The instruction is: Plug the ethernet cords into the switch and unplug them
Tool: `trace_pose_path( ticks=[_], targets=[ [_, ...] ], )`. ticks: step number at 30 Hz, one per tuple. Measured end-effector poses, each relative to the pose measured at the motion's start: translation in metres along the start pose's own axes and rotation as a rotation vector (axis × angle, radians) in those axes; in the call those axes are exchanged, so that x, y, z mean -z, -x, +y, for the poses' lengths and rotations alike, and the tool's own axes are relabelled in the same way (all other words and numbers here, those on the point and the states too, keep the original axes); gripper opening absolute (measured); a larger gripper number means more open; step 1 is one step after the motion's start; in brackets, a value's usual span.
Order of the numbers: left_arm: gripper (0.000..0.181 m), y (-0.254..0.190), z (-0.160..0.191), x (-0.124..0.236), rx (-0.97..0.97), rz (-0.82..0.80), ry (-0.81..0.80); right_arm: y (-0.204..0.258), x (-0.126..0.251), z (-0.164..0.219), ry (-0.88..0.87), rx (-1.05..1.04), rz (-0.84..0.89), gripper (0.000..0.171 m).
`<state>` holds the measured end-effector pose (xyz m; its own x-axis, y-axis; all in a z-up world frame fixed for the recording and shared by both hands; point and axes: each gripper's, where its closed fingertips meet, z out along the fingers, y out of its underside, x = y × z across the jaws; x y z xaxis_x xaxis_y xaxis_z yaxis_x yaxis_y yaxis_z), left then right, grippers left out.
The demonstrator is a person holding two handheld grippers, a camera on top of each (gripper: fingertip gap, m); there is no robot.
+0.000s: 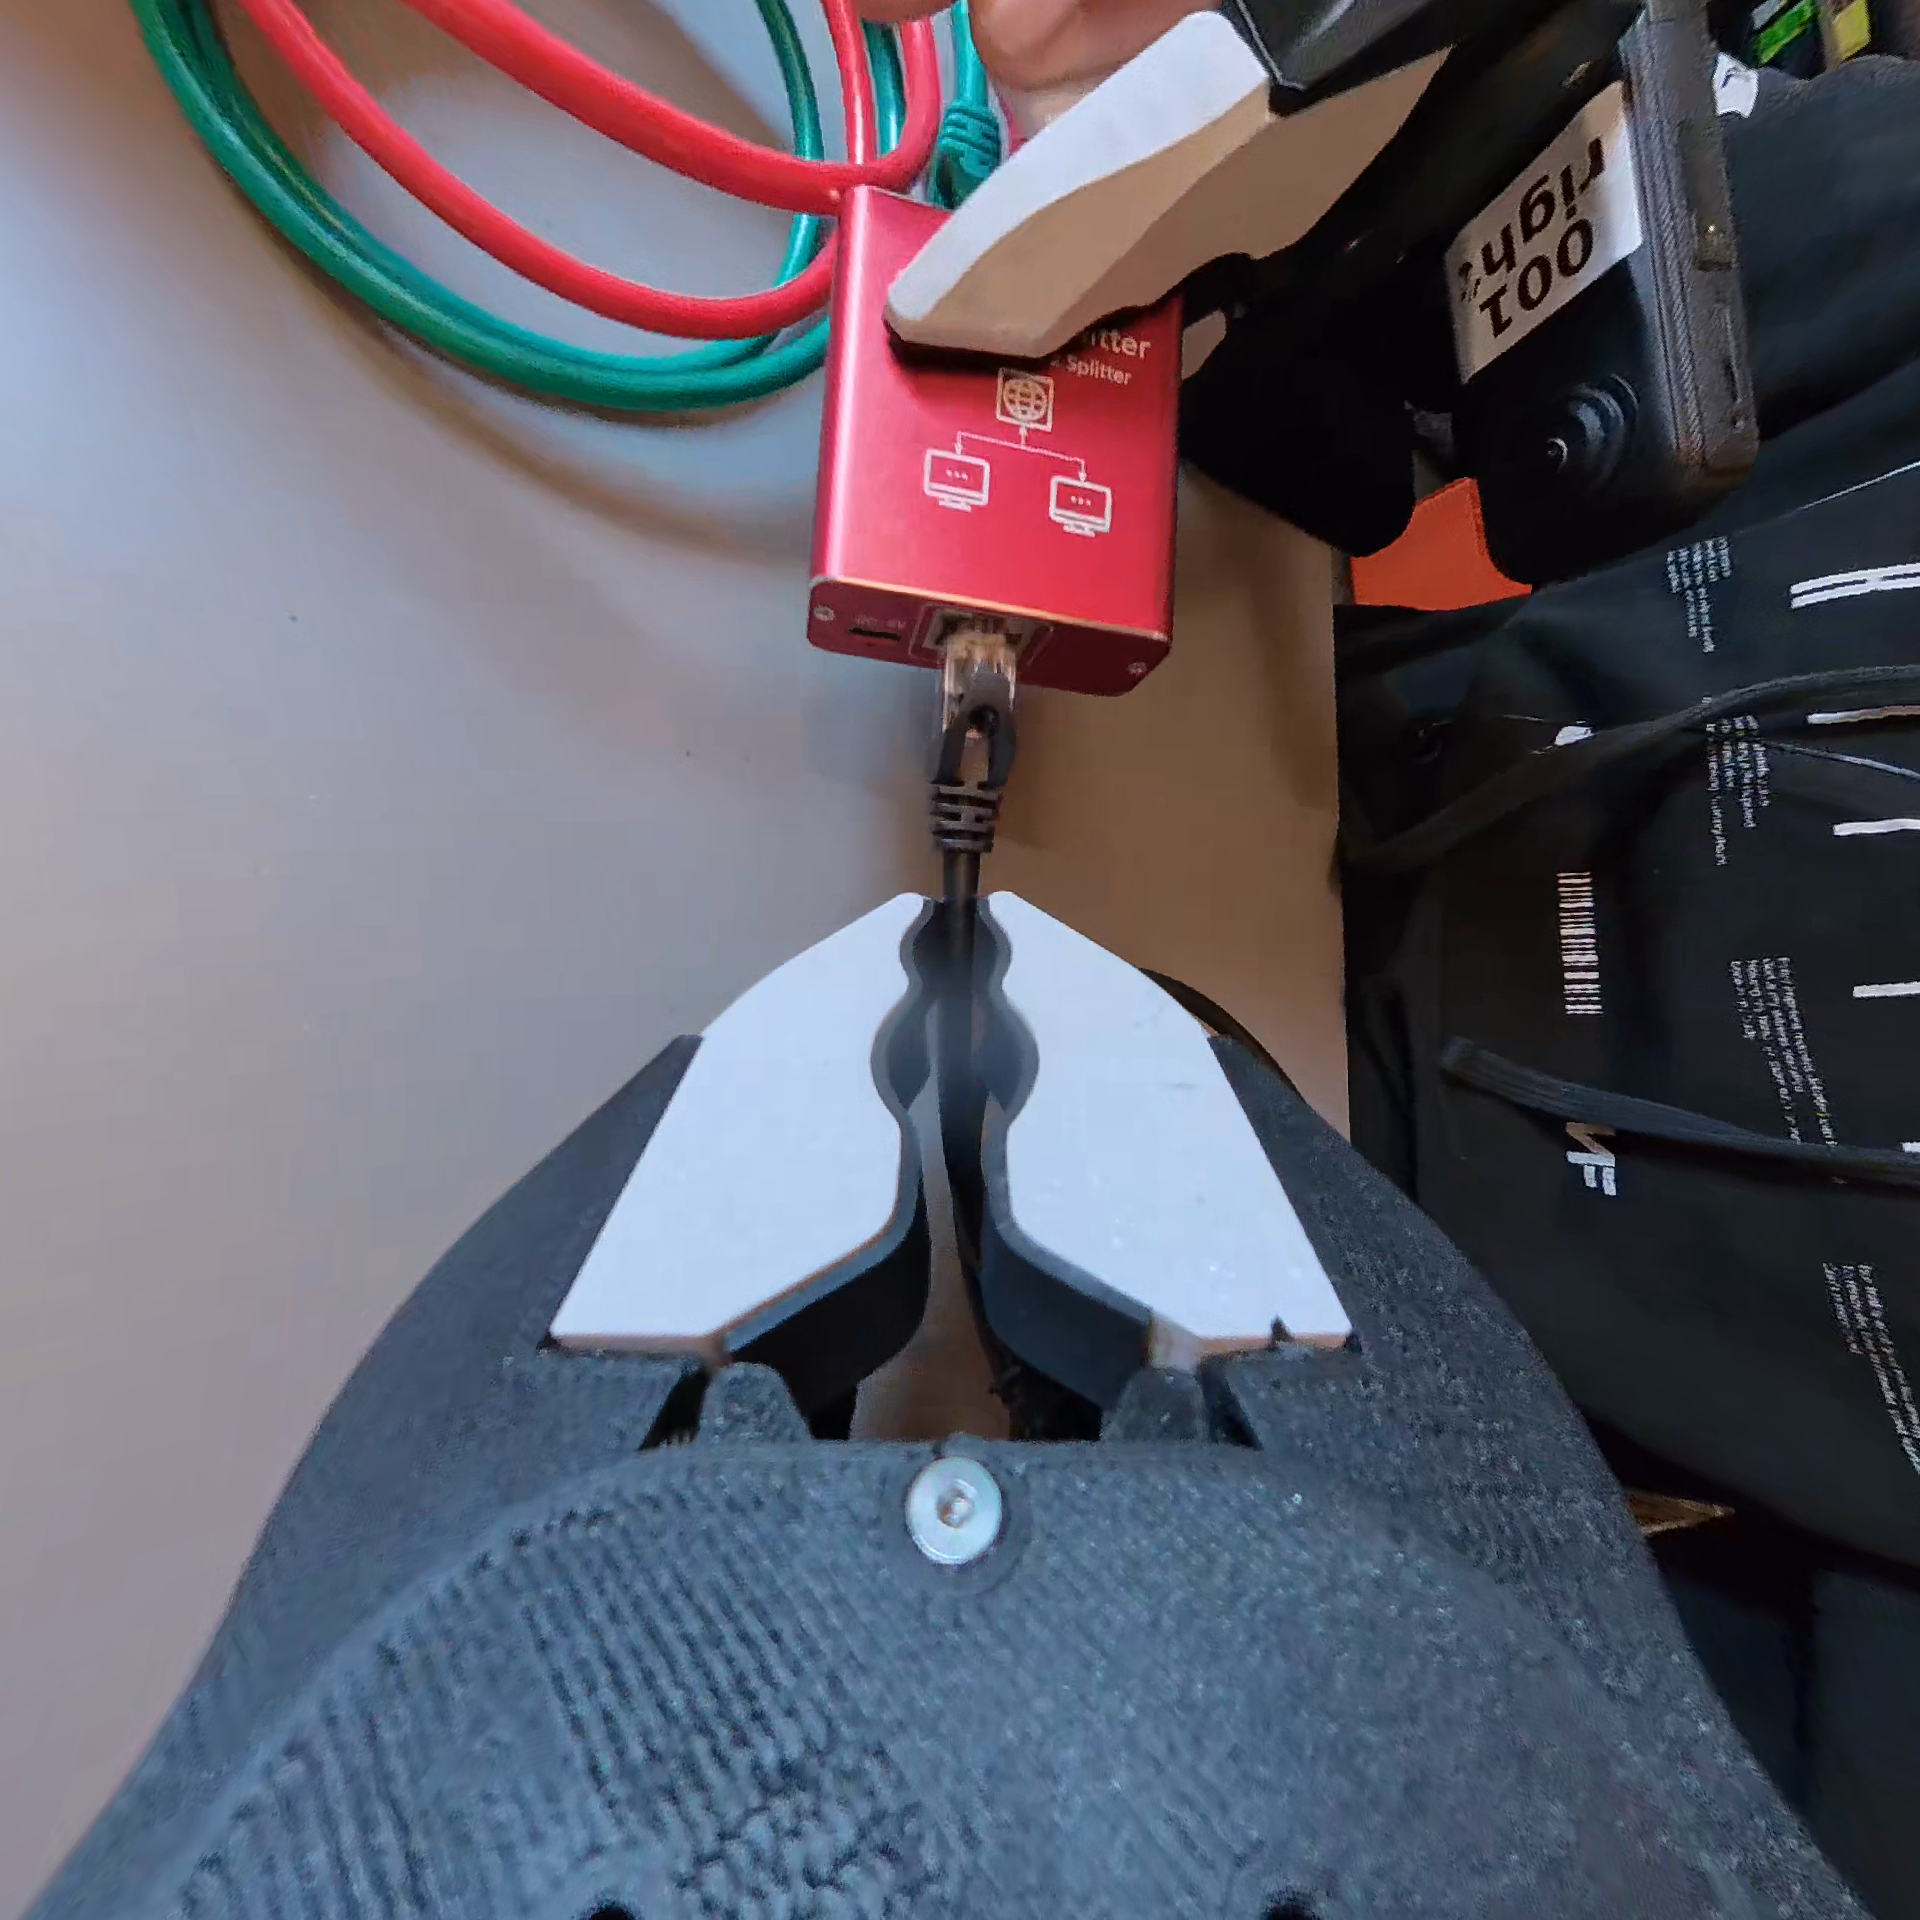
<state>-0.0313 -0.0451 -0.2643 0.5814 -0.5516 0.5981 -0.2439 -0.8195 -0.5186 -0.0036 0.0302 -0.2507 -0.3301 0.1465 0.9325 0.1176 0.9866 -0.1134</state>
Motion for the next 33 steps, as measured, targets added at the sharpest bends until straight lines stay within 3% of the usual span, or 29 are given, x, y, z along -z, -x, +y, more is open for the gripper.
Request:
trace_pose_path(
  ticks=[8,20,23,27,31,33],
  targets=[
    [0.003,-0.015,-0.005,0.0,-0.021,0.131,-0.08,0.009,0.003,-0.009,-0.056,-0.018,-0.048,0.028],
    [0.003,-0.013,-0.003,-0.016,-0.118,0.059,-0.048,0.017,0.005,-0.008,-0.025,-0.011,-0.068,0.028],
    [0.006,-0.019,-0.022,0.005,-0.146,0.068,-0.175,-0.007,0.008,-0.006,-0.002,-0.057,0.032,0.028],
    [0.027,-0.053,-0.056,0.053,-0.27,0.132,-0.439,-0.05,0.027,-0.008,-0.046,-0.118,0.198,0.028],
    [0.025,-0.066,-0.083,0.121,-0.317,0.136,-0.786,-0.081,0.05,-0.014,-0.183,-0.293,0.323,0.027],
    [0.025,-0.062,-0.086,0.141,-0.322,0.131,-0.884,-0.097,0.062,-0.019,-0.287,-0.447,0.342,0.028]
  ],
)
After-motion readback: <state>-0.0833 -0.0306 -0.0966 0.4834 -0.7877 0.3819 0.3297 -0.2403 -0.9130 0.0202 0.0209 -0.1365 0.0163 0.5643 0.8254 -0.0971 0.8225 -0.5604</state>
